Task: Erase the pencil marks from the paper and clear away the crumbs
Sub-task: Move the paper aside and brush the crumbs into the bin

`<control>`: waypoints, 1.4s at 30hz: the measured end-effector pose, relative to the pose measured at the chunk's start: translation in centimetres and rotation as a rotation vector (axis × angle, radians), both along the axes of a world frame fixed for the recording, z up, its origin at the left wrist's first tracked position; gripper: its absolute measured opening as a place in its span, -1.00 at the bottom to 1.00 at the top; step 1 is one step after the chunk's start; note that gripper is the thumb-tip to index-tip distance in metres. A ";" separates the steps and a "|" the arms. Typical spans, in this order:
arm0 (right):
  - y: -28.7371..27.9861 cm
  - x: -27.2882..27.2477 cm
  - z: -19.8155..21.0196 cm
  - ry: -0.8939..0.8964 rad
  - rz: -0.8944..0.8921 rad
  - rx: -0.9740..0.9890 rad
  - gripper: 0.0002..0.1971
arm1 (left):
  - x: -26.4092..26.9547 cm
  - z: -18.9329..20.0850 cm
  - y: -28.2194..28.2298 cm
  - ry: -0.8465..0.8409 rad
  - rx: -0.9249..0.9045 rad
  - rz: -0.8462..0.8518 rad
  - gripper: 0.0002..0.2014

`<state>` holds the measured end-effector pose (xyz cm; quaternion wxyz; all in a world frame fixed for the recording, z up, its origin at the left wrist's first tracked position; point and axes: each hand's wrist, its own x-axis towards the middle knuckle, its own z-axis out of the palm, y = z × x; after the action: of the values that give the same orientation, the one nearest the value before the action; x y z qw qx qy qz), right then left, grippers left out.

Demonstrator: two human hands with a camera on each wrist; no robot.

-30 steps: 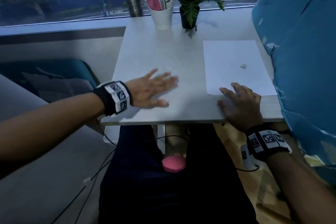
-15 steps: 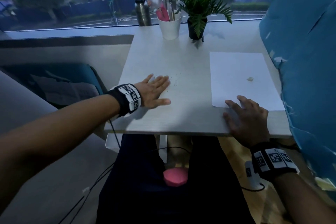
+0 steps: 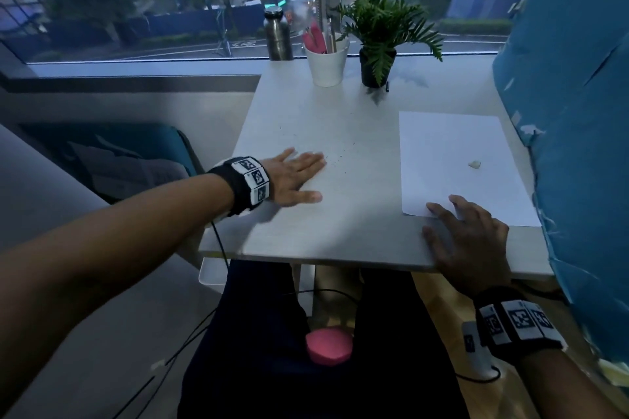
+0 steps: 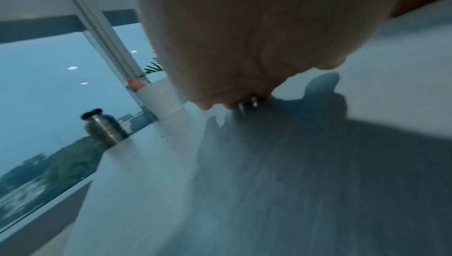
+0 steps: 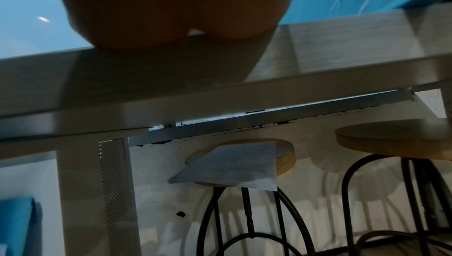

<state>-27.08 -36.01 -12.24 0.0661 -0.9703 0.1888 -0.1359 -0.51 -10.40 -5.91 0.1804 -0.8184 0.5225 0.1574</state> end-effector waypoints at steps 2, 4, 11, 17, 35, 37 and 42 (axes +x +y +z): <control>0.0 0.0 0.0 0.007 0.001 0.005 -0.50 | -0.2 0.6 -1.0 -0.023 -0.056 0.026 -0.08; 0.1 0.0 0.0 0.020 -0.010 -0.004 -0.51 | -2.0 0.5 -2.9 -0.005 -0.104 -0.070 -0.10; 0.1 0.0 0.2 0.025 -0.001 0.009 -0.50 | -4.8 -2.2 -7.0 0.184 -0.110 -0.090 -0.20; 0.2 0.1 0.1 0.019 -0.014 0.010 -0.50 | 0.2 -1.2 -3.9 0.149 -0.082 0.325 -0.09; 0.2 0.0 0.6 0.032 0.006 0.055 -0.47 | -0.5 -1.9 -11.1 0.250 -0.154 0.354 -0.10; 0.2 0.0 0.5 0.021 0.009 0.071 -0.48 | 0.6 -1.8 -9.4 0.224 -0.140 0.401 -0.06; 0.3 0.2 0.8 0.009 0.012 0.080 -0.45 | 2.6 -1.1 -7.0 0.037 -0.078 0.523 0.07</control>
<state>-26.93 -35.73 -11.49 0.1050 -0.9686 0.1885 -0.1235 2.11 -17.39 -6.98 0.0926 -0.9289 0.3020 0.1935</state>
